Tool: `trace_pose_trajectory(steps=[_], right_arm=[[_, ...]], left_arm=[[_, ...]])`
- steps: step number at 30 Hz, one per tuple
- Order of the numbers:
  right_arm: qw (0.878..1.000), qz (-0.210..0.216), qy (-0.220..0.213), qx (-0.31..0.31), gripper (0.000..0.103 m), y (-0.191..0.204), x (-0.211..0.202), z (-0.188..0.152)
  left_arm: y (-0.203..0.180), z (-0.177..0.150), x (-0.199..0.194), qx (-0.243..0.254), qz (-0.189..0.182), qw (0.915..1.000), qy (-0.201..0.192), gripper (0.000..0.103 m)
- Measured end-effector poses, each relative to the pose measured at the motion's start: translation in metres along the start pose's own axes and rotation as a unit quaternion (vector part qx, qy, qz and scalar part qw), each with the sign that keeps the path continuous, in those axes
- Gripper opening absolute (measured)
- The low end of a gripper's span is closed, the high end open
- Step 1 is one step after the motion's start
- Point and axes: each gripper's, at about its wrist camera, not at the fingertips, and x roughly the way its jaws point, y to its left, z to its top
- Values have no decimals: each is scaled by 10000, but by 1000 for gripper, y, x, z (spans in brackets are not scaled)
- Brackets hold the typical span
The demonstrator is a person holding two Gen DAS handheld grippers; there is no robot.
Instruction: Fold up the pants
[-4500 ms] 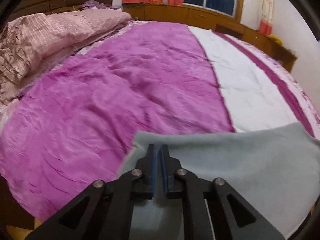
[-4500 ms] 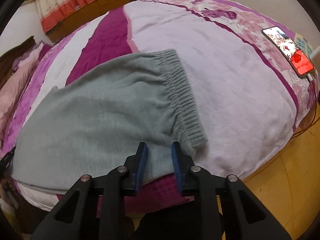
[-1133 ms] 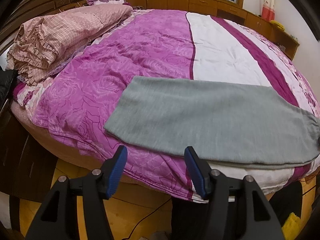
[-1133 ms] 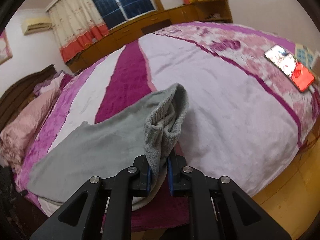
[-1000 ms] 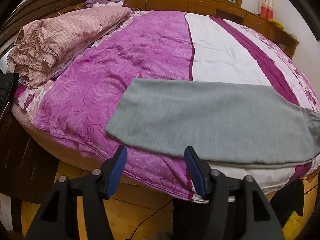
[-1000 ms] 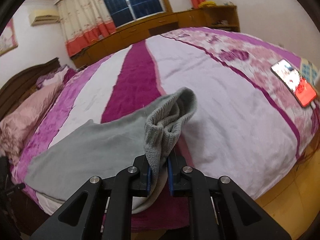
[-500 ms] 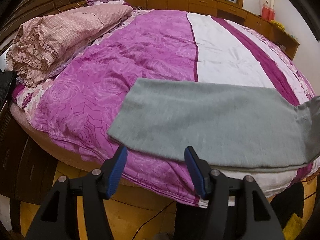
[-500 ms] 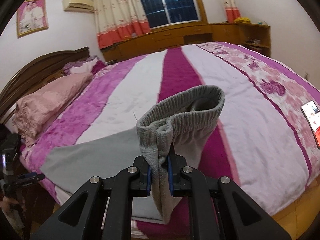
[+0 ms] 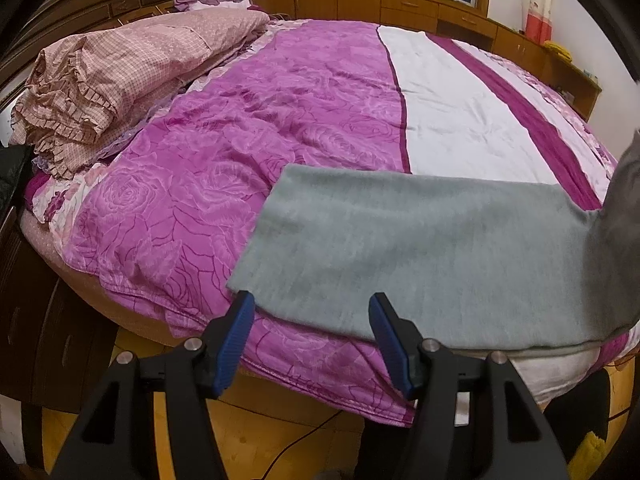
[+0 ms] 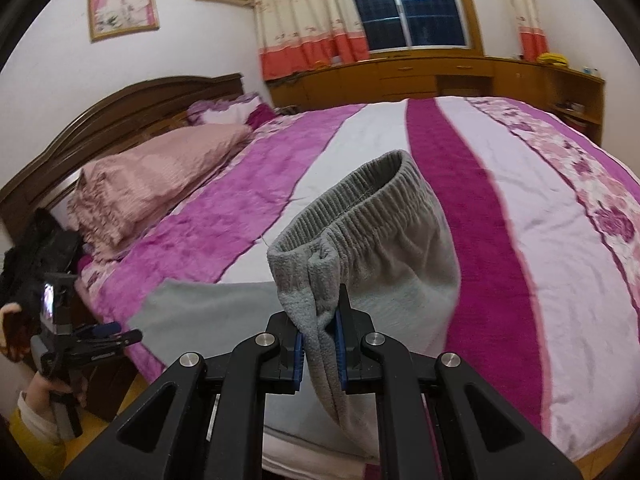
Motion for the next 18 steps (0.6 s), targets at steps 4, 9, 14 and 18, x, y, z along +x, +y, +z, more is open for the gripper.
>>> trace_pose_trajectory(steps=[4,9,14,18], right_arm=[[9996,205,135,-144,6,21,12,1],[9978,397,344,-395,6,47,32,-2],[9944,505,684,-622,6,67,62,-14],[9906,543,1029,-717,6,80,92,-30]], left_arm=[[3,1,3,-37,-86,10000,19,63],[9,0,7,-47,-145,9999,30,63],[14,-2,10,-71,-134,9999,61,63],[18,-4,14,-127,-133,9998,99,63]])
